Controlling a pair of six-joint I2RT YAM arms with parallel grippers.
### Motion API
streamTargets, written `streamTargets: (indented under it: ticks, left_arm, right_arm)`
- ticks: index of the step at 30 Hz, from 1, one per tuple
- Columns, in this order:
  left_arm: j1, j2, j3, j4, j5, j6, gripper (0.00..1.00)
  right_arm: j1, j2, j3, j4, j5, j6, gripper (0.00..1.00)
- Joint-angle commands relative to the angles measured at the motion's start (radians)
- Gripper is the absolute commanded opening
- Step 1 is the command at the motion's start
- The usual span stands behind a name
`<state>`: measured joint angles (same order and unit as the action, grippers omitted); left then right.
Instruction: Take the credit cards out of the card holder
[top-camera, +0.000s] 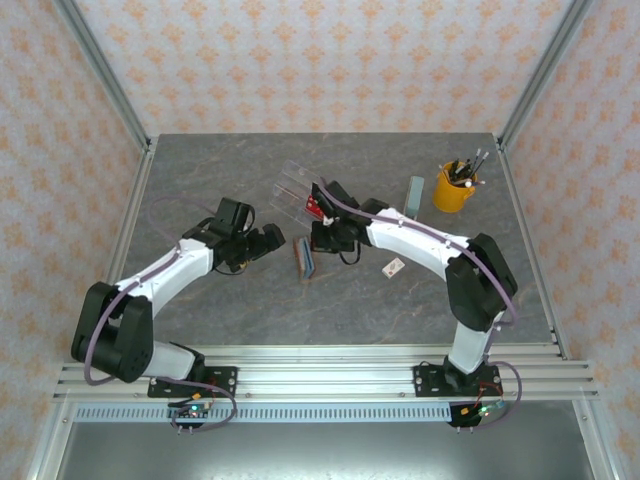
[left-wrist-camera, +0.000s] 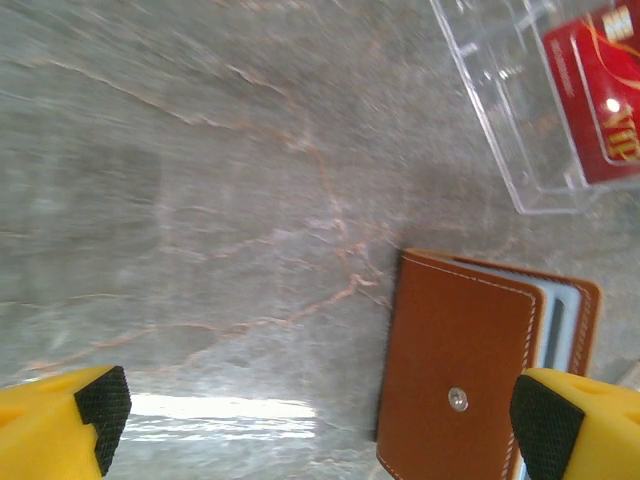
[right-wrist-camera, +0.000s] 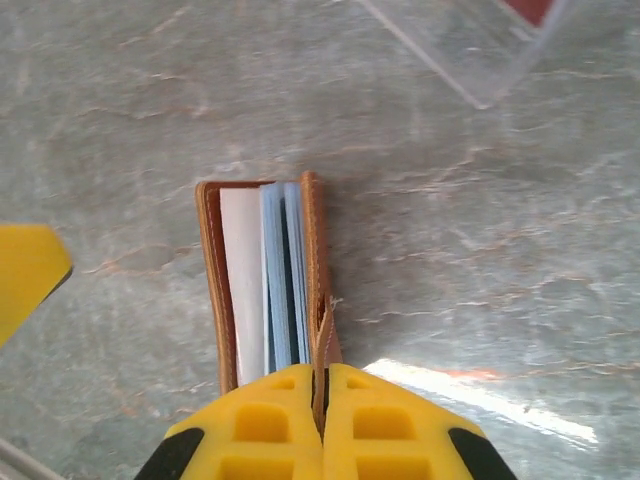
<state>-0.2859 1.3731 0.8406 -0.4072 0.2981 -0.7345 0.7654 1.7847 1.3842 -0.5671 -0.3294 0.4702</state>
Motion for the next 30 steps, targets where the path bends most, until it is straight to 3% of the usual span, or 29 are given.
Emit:
streamTargets:
  ticks: [1, 6, 16, 30]
  left_arm:
    - [0.022, -0.069, -0.015, -0.111, -0.22, 0.003, 1.0]
    - [0.05, -0.146, -0.026, -0.14, -0.233, 0.04, 1.0]
    - [0.053, -0.172, -0.034, -0.113, -0.045, 0.099, 1.0]
    - [0.054, -0.185, -0.055, -0.051, 0.061, 0.084, 0.96]
  right_arm:
    - [0.025, 0.021, 0.034, 0.012, 0.046, 0.041, 0.04]
    - [0.049, 0.071, 0.076, 0.022, 0.093, 0.089, 0.04]
    - [0.063, 0.035, 0.03, 0.121, 0.109, 0.168, 0.04]
    - [0.077, -0.018, -0.009, 0.177, 0.09, 0.102, 0.04]
